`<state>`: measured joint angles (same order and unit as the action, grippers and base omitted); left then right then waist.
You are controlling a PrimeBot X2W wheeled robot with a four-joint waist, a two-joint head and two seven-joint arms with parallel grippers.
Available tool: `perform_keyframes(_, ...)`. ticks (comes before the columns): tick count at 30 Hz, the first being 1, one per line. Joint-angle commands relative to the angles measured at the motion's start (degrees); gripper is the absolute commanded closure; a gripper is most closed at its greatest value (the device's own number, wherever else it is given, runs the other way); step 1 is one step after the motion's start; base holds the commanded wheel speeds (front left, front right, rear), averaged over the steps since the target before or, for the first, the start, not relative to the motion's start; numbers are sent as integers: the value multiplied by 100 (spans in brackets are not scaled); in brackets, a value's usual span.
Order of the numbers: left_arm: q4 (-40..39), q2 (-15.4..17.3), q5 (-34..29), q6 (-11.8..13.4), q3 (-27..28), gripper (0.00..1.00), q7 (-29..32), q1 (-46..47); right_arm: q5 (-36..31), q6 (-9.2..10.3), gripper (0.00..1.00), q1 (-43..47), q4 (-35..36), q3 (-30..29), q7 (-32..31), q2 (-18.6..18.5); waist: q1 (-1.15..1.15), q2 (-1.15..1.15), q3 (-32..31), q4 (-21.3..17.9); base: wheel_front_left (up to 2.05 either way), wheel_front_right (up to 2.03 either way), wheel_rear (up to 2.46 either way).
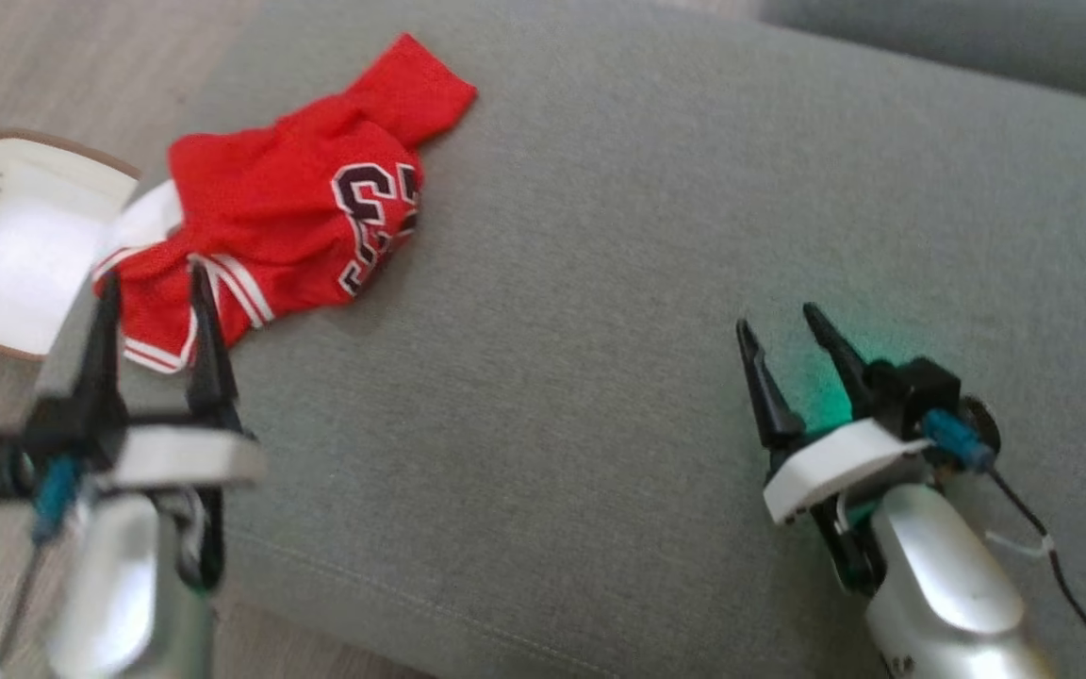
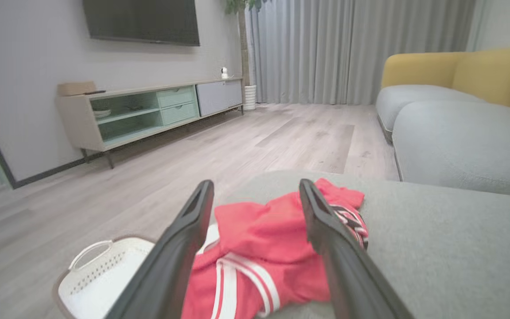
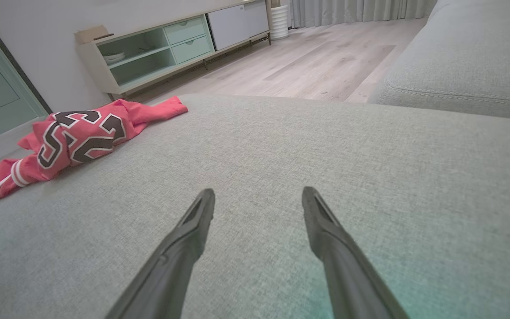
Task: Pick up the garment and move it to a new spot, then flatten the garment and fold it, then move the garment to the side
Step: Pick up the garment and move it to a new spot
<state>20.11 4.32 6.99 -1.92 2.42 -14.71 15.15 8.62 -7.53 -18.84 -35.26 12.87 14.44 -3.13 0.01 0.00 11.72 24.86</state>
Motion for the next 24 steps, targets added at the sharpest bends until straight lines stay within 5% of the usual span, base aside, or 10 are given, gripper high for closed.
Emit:
perform_keyframes(1, -75, 275, -76, -88, 243, 0, -29, 441, -67, 4, 0, -257, 240, 158, 56, 25, -1, 0, 290, -226, 0, 0, 0)
perform_keyframes(13, 1883, 1076, 227, -536, 9, 0, -1, 2518, -223, 4, 0, -719, 795, 335, 56, -14, -1, 0, 1187, -1051, 0, 0, 0)
perform_keyframes(23, 4175, 1325, 862, -555, -361, 0, 1105, 3069, -111, 4, 0, -810, 1095, 414, 56, -15, -1, 0, 1385, -1573, 0, 0, 0)
perform_keyframes(24, 4259, 1336, 929, -555, -413, 19, 1180, 3073, -104, 4, 0, -804, 1087, 408, 56, -14, -1, 0, 1364, -1593, 0, 0, 0)
